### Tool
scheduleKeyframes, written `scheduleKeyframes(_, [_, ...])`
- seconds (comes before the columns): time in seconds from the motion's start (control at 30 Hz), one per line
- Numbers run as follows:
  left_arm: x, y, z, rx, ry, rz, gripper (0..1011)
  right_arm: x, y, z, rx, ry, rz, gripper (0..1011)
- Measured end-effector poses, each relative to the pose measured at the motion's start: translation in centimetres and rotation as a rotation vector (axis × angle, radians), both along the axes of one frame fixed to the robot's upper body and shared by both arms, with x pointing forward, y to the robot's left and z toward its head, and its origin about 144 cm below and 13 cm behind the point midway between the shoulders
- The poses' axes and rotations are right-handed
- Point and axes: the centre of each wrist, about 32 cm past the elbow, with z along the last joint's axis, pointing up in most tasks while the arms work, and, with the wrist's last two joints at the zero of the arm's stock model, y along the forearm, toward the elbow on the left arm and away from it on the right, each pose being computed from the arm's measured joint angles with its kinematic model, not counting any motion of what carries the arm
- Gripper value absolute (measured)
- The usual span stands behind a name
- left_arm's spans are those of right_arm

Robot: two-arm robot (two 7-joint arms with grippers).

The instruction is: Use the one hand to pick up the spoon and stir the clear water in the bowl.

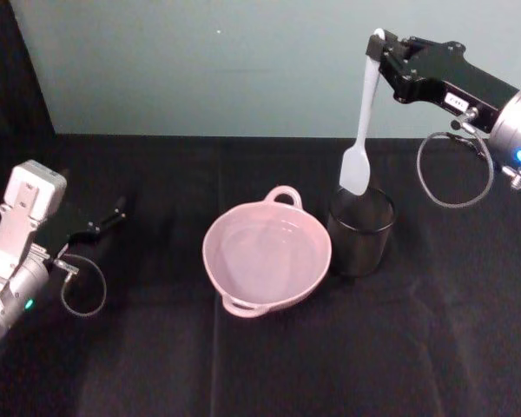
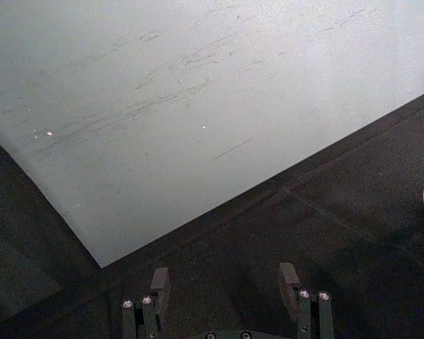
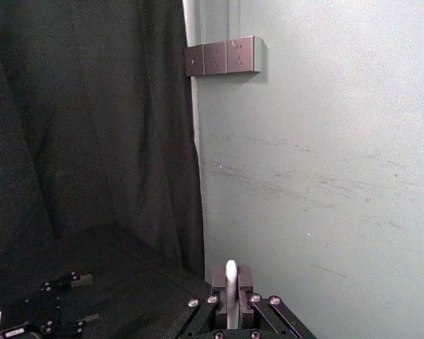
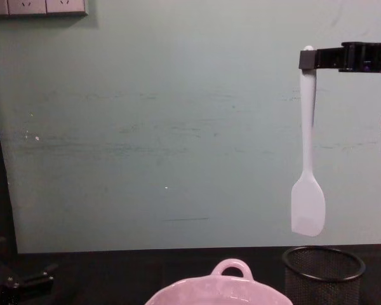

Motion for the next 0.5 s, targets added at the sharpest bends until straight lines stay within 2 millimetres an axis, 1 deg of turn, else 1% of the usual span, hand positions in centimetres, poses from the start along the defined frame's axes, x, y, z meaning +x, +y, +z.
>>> scheduleKeyframes(0.5, [0.00, 0.00, 0.00, 0.000, 0.000, 0.000, 1011, -0.02, -0.11, -0.11, -0.001, 0.001, -0.004, 98])
